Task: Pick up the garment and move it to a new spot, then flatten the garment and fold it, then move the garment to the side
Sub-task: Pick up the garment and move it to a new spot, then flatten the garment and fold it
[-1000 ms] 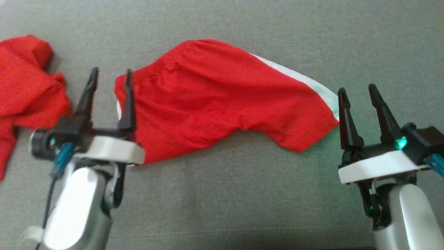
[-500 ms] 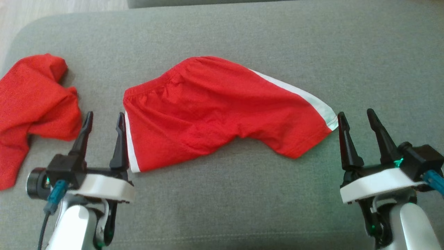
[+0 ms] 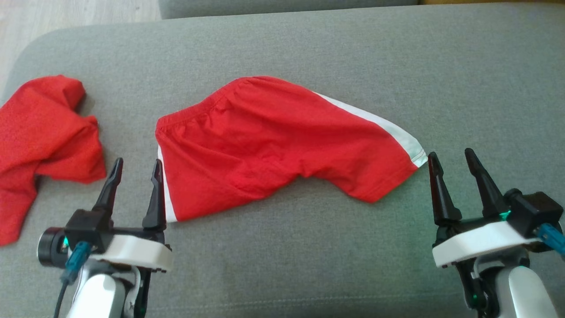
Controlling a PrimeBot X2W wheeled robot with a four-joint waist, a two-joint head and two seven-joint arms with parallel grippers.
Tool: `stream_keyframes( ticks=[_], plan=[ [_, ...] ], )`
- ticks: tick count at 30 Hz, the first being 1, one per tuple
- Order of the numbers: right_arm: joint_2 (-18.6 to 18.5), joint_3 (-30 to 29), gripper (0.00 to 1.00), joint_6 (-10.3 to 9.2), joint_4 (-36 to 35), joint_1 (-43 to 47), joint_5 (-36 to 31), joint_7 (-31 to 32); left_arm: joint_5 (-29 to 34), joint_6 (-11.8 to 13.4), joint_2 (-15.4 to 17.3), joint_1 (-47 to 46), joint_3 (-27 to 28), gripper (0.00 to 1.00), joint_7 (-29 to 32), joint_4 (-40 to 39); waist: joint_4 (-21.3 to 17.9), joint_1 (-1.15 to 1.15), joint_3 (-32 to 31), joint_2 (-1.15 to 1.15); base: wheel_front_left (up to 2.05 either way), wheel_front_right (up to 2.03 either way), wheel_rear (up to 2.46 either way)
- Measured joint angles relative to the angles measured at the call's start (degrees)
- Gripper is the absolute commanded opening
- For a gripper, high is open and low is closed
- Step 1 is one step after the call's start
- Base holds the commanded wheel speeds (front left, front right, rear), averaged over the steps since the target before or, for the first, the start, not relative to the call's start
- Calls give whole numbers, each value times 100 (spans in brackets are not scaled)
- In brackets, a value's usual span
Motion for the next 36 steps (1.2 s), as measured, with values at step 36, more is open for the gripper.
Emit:
stream_keyframes(
  ticks=[36],
  plan=[
    [0, 203, 100, 0, -88, -451, 40, -12, 34, -904, -302, -2348, -660, 100, 884, 1024, -256, 0, 869, 0, 0, 0, 0]
  ],
)
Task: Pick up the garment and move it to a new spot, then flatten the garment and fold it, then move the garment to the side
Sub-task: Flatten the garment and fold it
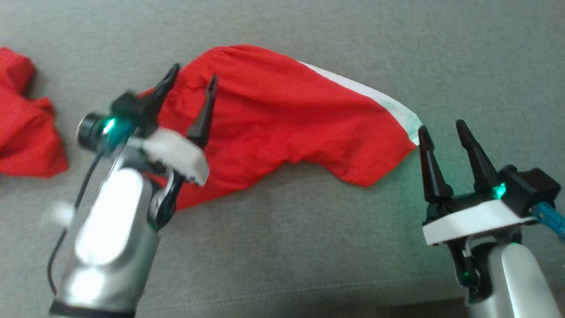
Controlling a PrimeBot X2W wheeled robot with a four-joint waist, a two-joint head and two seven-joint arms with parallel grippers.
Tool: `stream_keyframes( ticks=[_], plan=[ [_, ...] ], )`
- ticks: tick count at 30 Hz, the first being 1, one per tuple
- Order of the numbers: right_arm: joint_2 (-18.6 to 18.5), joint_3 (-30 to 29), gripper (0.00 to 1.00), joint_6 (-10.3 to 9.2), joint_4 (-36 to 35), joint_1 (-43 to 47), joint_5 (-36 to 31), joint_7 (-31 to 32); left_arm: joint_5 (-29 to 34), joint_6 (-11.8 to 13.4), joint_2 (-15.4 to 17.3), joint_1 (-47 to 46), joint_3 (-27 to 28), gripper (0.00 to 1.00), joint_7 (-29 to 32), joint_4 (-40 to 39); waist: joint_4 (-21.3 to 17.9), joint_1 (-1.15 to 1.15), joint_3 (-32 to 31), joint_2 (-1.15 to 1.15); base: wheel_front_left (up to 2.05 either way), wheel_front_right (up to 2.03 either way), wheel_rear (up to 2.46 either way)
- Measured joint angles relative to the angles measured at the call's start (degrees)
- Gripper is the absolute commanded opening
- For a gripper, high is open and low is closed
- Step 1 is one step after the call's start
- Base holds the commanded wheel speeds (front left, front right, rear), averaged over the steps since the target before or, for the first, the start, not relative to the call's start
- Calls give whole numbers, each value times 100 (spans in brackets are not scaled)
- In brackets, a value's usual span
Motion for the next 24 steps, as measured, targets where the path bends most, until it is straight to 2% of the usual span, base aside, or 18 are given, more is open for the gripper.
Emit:
stream_keyframes(
  ticks=[5, 13, 14, 15, 16, 24],
  plan=[
    [0, 124, 100, 0, 90, -181, 73, -88, -190, -200, -115, -784, -86, 100, 519, 1005, -257, 0, 224, 0, 0, 0, 0],
    [0, 124, 100, 0, 318, -269, 164, -252, -225, -212, -87, -1504, -109, 100, 1332, 2349, -579, 0, 459, 0, 0, 0, 0],
    [0, 125, 100, 0, 344, -269, 171, -260, -266, -212, -93, -1535, -109, 86, 1382, 2429, -592, 0, 469, 0, 0, 0, 0],
    [0, 126, 100, 0, 359, -269, 199, -301, -286, -210, -97, -1562, -109, 7, 1410, 2483, -598, 0, 475, 0, 0, 0, 0],
    [0, 124, 100, 0, 370, -270, 203, -305, -287, -208, -97, -1584, -108, 0, 1416, 2531, -598, 0, 478, 0, 0, 0, 0],
    [0, 101, 100, 0, 445, -292, 204, -361, -269, -113, -132, -1624, -213, 0, 870, 2541, -492, 0, 415, 0, 0, 0, 0]
  ],
)
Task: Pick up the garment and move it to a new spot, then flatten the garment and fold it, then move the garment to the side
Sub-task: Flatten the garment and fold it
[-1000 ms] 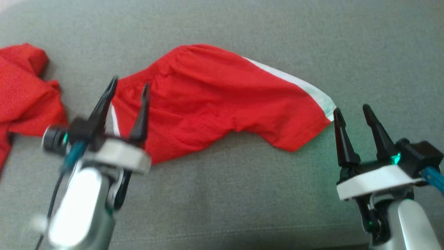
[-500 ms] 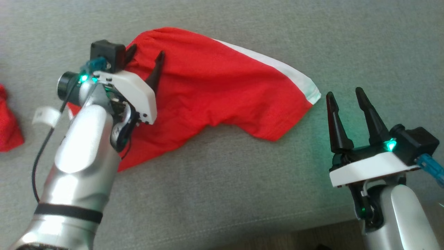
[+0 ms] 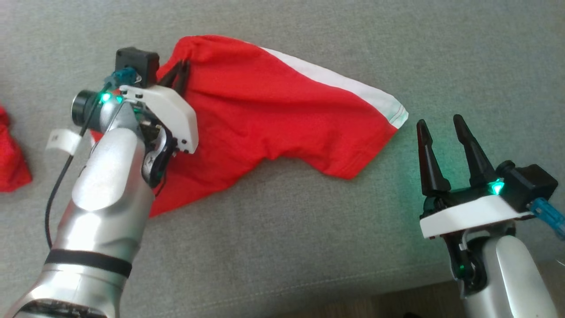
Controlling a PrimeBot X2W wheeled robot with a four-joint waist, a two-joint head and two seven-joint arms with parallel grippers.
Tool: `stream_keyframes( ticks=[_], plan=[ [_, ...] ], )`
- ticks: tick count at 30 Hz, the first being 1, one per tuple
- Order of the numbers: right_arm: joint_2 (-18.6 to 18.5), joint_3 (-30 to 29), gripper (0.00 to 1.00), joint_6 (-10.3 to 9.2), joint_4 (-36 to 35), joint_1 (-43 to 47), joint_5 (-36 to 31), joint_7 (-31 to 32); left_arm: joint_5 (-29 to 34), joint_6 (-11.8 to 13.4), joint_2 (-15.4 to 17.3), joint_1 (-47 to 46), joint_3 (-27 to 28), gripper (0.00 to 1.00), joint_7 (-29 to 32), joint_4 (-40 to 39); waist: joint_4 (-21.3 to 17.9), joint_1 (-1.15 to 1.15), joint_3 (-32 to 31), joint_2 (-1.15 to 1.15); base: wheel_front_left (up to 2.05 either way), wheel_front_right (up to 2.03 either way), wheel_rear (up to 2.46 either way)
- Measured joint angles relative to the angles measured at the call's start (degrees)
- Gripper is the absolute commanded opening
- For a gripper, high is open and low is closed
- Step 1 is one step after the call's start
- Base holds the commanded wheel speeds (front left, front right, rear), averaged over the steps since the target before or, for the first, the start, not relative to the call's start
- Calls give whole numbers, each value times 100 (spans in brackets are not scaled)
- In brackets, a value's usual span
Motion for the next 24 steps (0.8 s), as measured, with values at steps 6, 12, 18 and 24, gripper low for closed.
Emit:
stream_keyframes(
  ticks=[6, 12, 18, 24],
  plan=[
    [0, -77, 100, 0, 8, 5, 0, 1, 86, 276, 32, 494, -32, 0, -405, -1035, 128, 0, -179, 0, 0, 0, 0],
    [-1, -201, 100, 0, -11, 49, 0, 3, 188, 654, 374, 2151, -165, 0, -169, -2538, 287, 0, -381, 0, 0, 0, 0],
    [0, -236, 100, 0, -73, 211, -2, 74, -13, 982, 465, 3510, -210, 0, 268, -3544, 429, 0, -511, 0, 0, 0, 0],
    [0, -231, 100, 0, -143, 235, -43, 163, -281, 1140, 343, 4022, -214, 0, 356, -3595, 445, 0, -568, 0, 0, 0, 0]
  ],
)
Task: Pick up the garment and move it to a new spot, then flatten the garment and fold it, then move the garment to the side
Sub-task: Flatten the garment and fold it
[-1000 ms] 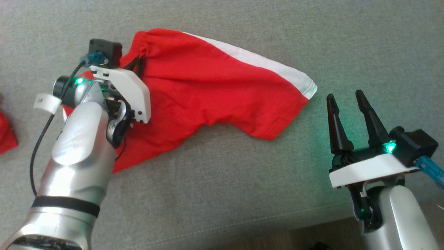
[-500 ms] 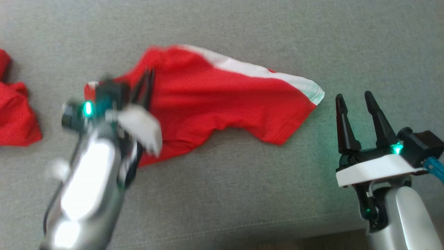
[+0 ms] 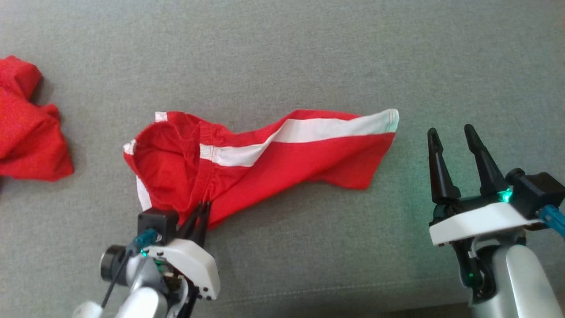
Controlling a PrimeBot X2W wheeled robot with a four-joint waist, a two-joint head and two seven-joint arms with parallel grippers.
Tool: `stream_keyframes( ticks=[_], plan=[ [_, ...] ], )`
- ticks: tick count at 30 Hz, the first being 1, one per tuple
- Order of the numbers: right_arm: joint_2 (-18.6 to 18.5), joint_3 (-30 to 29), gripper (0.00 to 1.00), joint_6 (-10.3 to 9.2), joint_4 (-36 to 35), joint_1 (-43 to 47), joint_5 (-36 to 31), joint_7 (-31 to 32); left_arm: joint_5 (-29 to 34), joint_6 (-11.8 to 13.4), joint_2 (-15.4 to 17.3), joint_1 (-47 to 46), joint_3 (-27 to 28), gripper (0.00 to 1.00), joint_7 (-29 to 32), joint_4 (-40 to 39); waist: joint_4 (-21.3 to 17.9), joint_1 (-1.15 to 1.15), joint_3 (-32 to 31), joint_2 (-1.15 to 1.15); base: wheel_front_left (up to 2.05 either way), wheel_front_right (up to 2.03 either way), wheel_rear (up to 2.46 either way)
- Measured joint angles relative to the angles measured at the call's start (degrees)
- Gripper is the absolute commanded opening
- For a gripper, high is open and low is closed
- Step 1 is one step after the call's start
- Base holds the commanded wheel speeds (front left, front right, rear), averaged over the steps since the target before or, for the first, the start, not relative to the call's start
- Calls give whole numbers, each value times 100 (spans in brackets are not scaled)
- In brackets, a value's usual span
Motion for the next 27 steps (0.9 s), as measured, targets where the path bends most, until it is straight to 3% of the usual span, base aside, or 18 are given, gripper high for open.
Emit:
stream_keyframes(
  ticks=[1, 7, 13, 27],
  plan=[
    [0, -2, 100, 0, -43, 12, -49, 19, -29, 42, -93, 42, 18, 100, -224, 37, -3, 0, -19, 0, 0, 0, 0],
    [0, -3, 100, 0, -141, 34, -158, 96, -74, 138, -300, 46, 87, 100, -1134, 162, -14, 0, -113, 0, 0, 0, 0],
    [0, -55, 100, 0, -299, 92, -223, 207, 268, 238, -333, 31, 93, 100, -1927, 143, 16, 0, -257, 0, 0, 0, 0],
    [0, 13, 100, 0, -568, 315, -272, 464, 781, 490, 45, -169, 655, 100, -2071, -334, 121, 0, -542, 0, 0, 0, 0]
  ],
)
